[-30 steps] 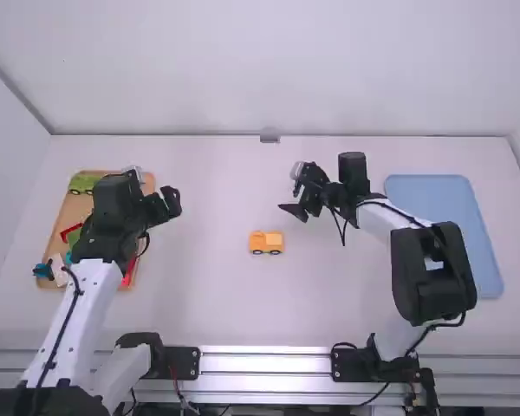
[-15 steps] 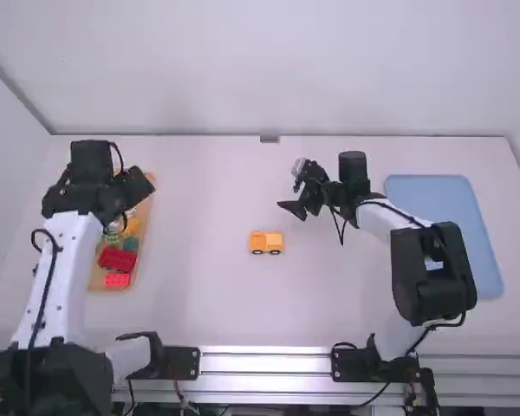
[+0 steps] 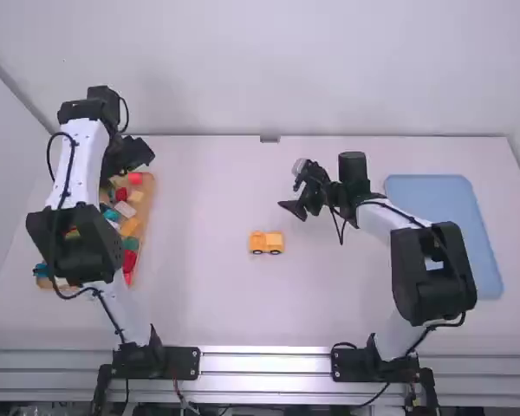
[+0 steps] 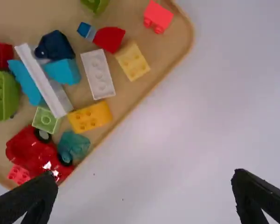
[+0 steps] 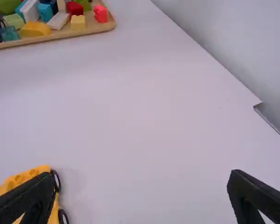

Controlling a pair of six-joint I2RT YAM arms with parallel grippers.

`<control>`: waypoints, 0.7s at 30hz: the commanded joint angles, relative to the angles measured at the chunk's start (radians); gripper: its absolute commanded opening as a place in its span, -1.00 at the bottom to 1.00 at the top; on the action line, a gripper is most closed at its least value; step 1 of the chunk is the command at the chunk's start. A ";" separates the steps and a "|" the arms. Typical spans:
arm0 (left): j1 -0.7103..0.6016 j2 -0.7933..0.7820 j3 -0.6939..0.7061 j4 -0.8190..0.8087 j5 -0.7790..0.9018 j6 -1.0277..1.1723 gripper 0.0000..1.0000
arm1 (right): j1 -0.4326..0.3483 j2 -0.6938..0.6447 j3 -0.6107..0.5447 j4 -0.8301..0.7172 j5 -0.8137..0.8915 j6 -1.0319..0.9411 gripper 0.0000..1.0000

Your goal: Assemble lego blocks to make yellow taxi

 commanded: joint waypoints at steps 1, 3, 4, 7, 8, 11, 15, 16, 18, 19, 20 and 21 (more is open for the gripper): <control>0.046 0.072 0.069 -0.020 0.017 -0.010 0.98 | -0.001 -0.008 -0.009 0.002 -0.004 0.007 0.97; 0.068 0.108 0.087 -0.023 0.055 -0.009 0.98 | -0.001 -0.008 -0.009 0.002 -0.005 0.007 0.97; 0.085 0.137 0.095 -0.022 0.079 -0.007 0.98 | -0.001 -0.008 -0.009 0.002 -0.010 0.007 0.97; 0.121 0.198 0.092 -0.015 0.103 -0.015 0.98 | -0.001 -0.008 -0.009 0.003 -0.010 0.008 0.97; 0.131 0.217 0.083 -0.003 0.117 -0.023 0.98 | 0.000 -0.008 -0.009 0.002 -0.011 0.008 0.97; 0.145 0.248 0.061 0.039 0.150 -0.022 0.98 | 0.000 -0.008 -0.009 0.006 -0.011 0.008 0.97; 0.149 0.267 0.014 0.100 0.150 -0.053 0.98 | 0.000 -0.008 -0.009 0.006 -0.013 0.008 0.97; 0.147 0.267 0.005 0.112 0.149 -0.055 0.99 | 0.000 -0.008 -0.009 0.006 -0.014 0.008 0.97; 0.137 0.267 -0.029 0.160 0.151 -0.047 0.98 | 0.002 -0.008 -0.009 0.006 -0.014 0.008 0.97; 0.136 0.267 -0.031 0.164 0.150 -0.045 0.98 | 0.002 -0.008 -0.009 0.007 -0.014 0.008 0.97; 0.134 0.267 -0.049 0.190 0.153 -0.023 0.98 | 0.002 -0.008 -0.009 0.008 -0.015 0.008 0.97; 0.130 0.267 -0.060 0.205 0.159 -0.007 0.98 | 0.002 -0.008 -0.009 0.010 -0.014 0.009 0.97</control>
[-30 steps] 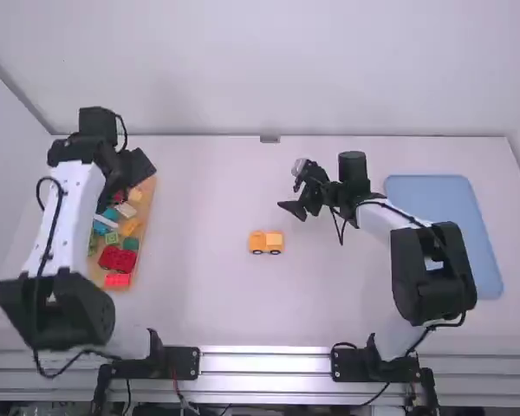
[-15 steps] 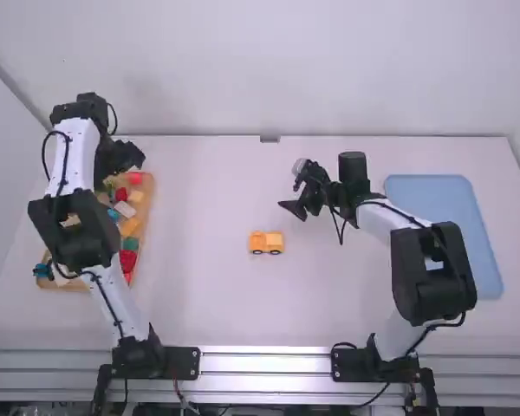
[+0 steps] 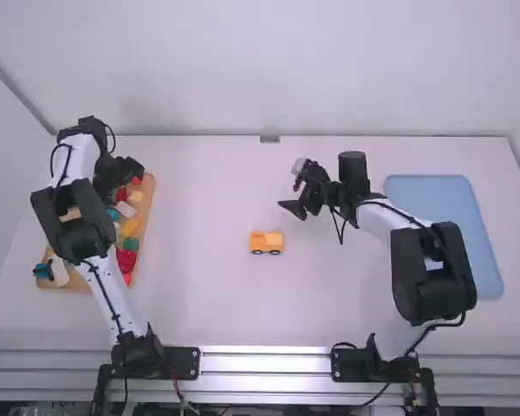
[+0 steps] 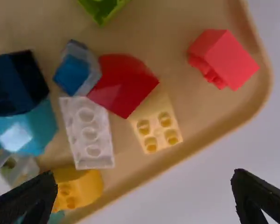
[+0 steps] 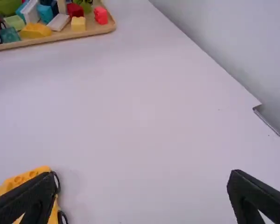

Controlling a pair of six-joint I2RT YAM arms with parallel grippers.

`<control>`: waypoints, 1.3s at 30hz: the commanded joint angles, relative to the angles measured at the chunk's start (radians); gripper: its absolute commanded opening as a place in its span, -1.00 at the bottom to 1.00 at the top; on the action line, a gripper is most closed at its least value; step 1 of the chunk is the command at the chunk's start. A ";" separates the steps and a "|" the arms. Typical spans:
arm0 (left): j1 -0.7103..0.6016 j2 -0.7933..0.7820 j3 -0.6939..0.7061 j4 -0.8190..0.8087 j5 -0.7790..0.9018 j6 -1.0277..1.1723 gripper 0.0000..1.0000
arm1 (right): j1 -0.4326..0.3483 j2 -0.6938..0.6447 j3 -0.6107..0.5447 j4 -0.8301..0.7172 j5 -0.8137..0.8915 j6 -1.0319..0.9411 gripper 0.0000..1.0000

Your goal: Assemble lego blocks to make yellow taxi

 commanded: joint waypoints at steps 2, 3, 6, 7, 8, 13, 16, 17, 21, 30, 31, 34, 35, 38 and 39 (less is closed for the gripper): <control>-0.010 0.008 -0.045 0.029 0.058 0.027 0.98 | 0.002 -0.008 -0.009 0.014 -0.010 0.037 0.97; -0.010 0.008 -0.048 0.031 0.060 0.028 0.98 | 0.002 -0.008 -0.009 0.019 -0.010 0.046 0.97; -0.002 0.008 -0.089 0.086 0.061 0.003 0.98 | 0.000 -0.008 -0.009 0.053 -0.010 0.101 0.97; -0.003 0.008 -0.105 0.109 0.060 -0.021 0.98 | 0.000 -0.008 -0.009 0.059 -0.010 0.110 0.97; -0.002 0.008 -0.117 0.130 0.058 -0.021 0.91 | 0.000 -0.008 -0.009 0.062 -0.011 0.109 0.97; -0.010 0.008 -0.147 0.183 0.052 -0.045 0.53 | 0.002 -0.008 -0.009 0.061 -0.010 0.109 0.97; -0.010 0.008 -0.148 0.198 0.051 -0.051 0.45 | 0.001 -0.008 -0.009 0.061 -0.010 0.109 0.97; -0.010 0.008 -0.147 0.201 0.050 -0.051 0.44 | 0.001 -0.008 -0.009 0.061 -0.010 0.109 0.97; -0.010 0.008 -0.152 0.200 0.026 -0.095 0.34 | 0.000 -0.008 -0.009 0.060 -0.010 0.109 0.97; -0.051 0.010 -0.188 0.243 -0.043 -0.119 0.32 | 0.001 -0.008 -0.009 0.058 -0.010 0.109 0.97; -0.057 0.010 -0.192 0.249 -0.055 -0.118 0.32 | 0.001 -0.008 -0.009 0.054 -0.010 0.109 0.97; -0.066 0.010 -0.193 0.258 -0.077 -0.118 0.28 | 0.000 -0.008 -0.009 0.047 -0.010 0.109 0.97; -0.070 0.010 -0.193 0.261 -0.092 -0.118 0.20 | 0.001 -0.008 -0.009 0.043 -0.010 0.110 0.97; -0.070 0.010 -0.193 0.273 -0.092 -0.136 0.16 | 0.000 -0.008 -0.009 0.042 -0.010 0.110 0.97; -0.069 0.010 -0.195 0.267 -0.115 -0.172 0.16 | 0.000 -0.008 -0.009 0.042 -0.010 0.110 0.97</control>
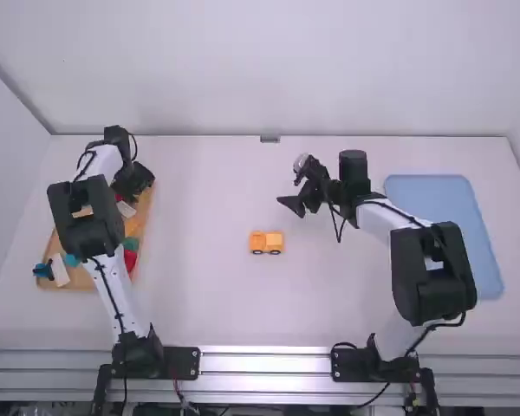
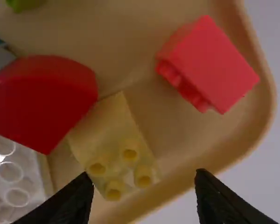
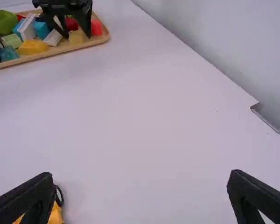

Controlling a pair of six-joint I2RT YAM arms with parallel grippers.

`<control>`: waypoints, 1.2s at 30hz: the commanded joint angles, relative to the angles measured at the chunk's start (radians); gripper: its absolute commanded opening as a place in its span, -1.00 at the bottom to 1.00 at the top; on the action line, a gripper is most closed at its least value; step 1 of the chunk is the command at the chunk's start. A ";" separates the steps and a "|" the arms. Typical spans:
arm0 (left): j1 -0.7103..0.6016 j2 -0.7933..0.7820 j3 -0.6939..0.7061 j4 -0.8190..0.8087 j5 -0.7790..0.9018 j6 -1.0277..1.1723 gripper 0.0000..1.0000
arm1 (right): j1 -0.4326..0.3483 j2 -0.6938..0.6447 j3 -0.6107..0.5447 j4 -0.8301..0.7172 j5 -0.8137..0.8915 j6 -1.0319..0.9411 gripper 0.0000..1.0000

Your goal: Assemble lego blocks to make yellow taxi

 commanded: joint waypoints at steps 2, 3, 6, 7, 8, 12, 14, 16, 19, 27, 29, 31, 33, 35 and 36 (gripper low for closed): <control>0.003 0.010 -0.015 -0.016 -0.066 -0.063 0.18 | 0.001 -0.008 -0.009 0.000 -0.010 0.007 0.97; 0.003 0.010 -0.018 -0.020 -0.078 -0.071 0.20 | 0.001 -0.008 -0.009 0.000 -0.010 0.007 0.97; 0.003 0.010 -0.034 -0.003 -0.081 -0.072 0.22 | 0.001 -0.008 -0.009 0.000 -0.011 0.007 0.97; 0.003 0.010 -0.041 0.007 -0.081 -0.072 0.22 | 0.000 -0.008 -0.009 0.000 -0.010 0.007 0.97; 0.003 0.010 -0.051 0.021 -0.081 -0.077 0.21 | 0.000 -0.008 -0.009 0.000 -0.010 0.007 0.97; 0.004 0.010 -0.076 0.058 -0.085 -0.103 0.12 | 0.001 -0.008 -0.009 -0.001 -0.010 0.007 0.97; 0.003 0.010 -0.085 0.078 -0.085 -0.107 0.08 | 0.000 -0.008 -0.009 -0.002 -0.010 0.007 0.97; 0.004 0.010 -0.086 0.086 -0.085 -0.110 -0.22 | 0.000 -0.008 -0.009 -0.008 -0.010 0.006 0.97; 0.003 0.009 -0.085 0.099 -0.084 -0.109 -0.44 | -0.001 -0.008 -0.009 -0.016 -0.009 0.006 0.97; 0.004 -0.032 -0.085 0.090 -0.060 -0.118 -0.96 | -0.001 -0.008 -0.009 -0.023 -0.006 0.006 0.97; 0.003 -0.063 -0.085 0.064 -0.079 -0.174 -0.96 | -0.002 -0.008 -0.009 -0.027 -0.006 0.003 0.97; 0.003 -0.098 -0.085 0.016 -0.106 -0.241 -0.96 | -0.001 -0.008 -0.009 -0.027 -0.006 0.004 0.97; 0.003 -0.139 -0.085 -0.024 -0.117 -0.274 -0.96 | -0.001 -0.008 -0.009 -0.028 -0.006 0.003 0.97; 0.002 -0.169 -0.086 -0.043 -0.108 -0.261 -0.96 | -0.001 -0.008 -0.009 -0.031 -0.006 0.003 0.97; 0.000 -0.185 -0.085 -0.056 -0.105 -0.253 -0.96 | -0.001 -0.008 -0.009 -0.034 -0.006 0.002 0.97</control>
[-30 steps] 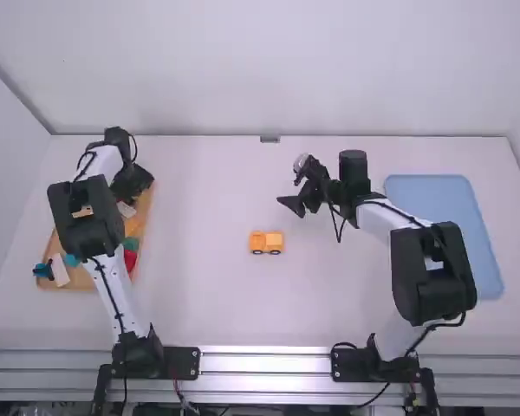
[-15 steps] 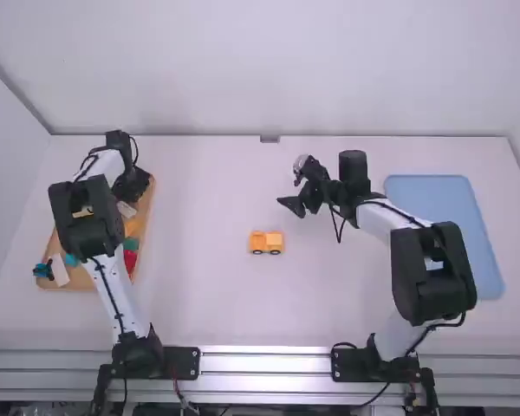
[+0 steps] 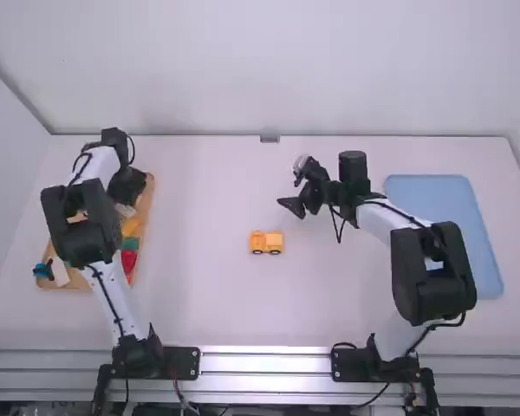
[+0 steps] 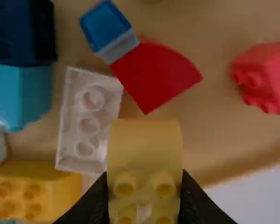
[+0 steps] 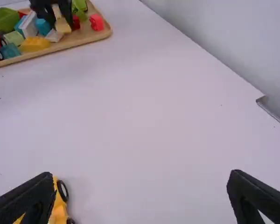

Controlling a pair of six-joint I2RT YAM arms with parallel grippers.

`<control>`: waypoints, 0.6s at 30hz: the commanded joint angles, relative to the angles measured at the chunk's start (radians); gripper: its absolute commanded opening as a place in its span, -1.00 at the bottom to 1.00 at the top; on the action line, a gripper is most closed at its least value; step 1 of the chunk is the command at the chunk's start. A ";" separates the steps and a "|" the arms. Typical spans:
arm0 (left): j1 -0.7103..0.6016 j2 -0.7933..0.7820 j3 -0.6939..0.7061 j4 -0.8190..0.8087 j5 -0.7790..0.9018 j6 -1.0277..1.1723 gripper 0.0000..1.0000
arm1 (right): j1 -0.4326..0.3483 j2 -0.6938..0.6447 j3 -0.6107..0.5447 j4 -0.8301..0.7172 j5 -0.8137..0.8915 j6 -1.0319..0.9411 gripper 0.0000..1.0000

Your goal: Assemble lego blocks to make yellow taxi

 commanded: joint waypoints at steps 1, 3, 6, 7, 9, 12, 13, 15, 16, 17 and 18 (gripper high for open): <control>-0.005 -0.100 0.002 -0.025 -0.014 -0.027 -0.96 | -0.001 -0.008 -0.009 -0.005 -0.006 0.002 0.97; -0.028 -0.137 0.001 -0.083 -0.045 -0.051 -0.96 | -0.001 -0.008 -0.009 -0.022 -0.006 -0.033 0.97; -0.081 -0.156 0.000 -0.172 -0.146 -0.165 -0.96 | -0.001 -0.008 -0.009 -0.030 -0.007 -0.038 0.97; -0.095 -0.156 0.000 -0.188 -0.164 -0.185 -0.96 | -0.001 -0.008 -0.009 -0.030 -0.007 -0.038 0.98; -0.156 -0.158 -0.001 -0.240 -0.220 -0.265 -0.95 | -0.001 -0.008 -0.009 -0.035 -0.007 -0.038 0.97; -0.242 -0.159 -0.006 -0.283 -0.220 -0.368 -0.96 | -0.001 -0.008 -0.009 -0.042 -0.007 -0.039 0.97; -0.286 -0.159 -0.014 -0.299 -0.221 -0.417 -0.96 | -0.001 -0.008 -0.010 -0.046 -0.007 -0.038 0.98; -0.344 -0.159 -0.031 -0.288 -0.221 -0.443 -0.96 | -0.001 -0.008 -0.010 -0.047 -0.007 -0.038 0.97; -0.370 -0.159 -0.042 -0.271 -0.220 -0.444 -0.96 | -0.001 -0.008 -0.010 -0.046 -0.007 -0.038 0.97; -0.408 -0.160 -0.061 -0.246 -0.220 -0.444 -0.96 | -0.001 -0.008 -0.010 -0.045 -0.007 -0.039 0.97; -0.434 -0.162 -0.075 -0.227 -0.220 -0.445 -0.96 | -0.001 -0.008 -0.010 -0.043 -0.006 -0.040 0.97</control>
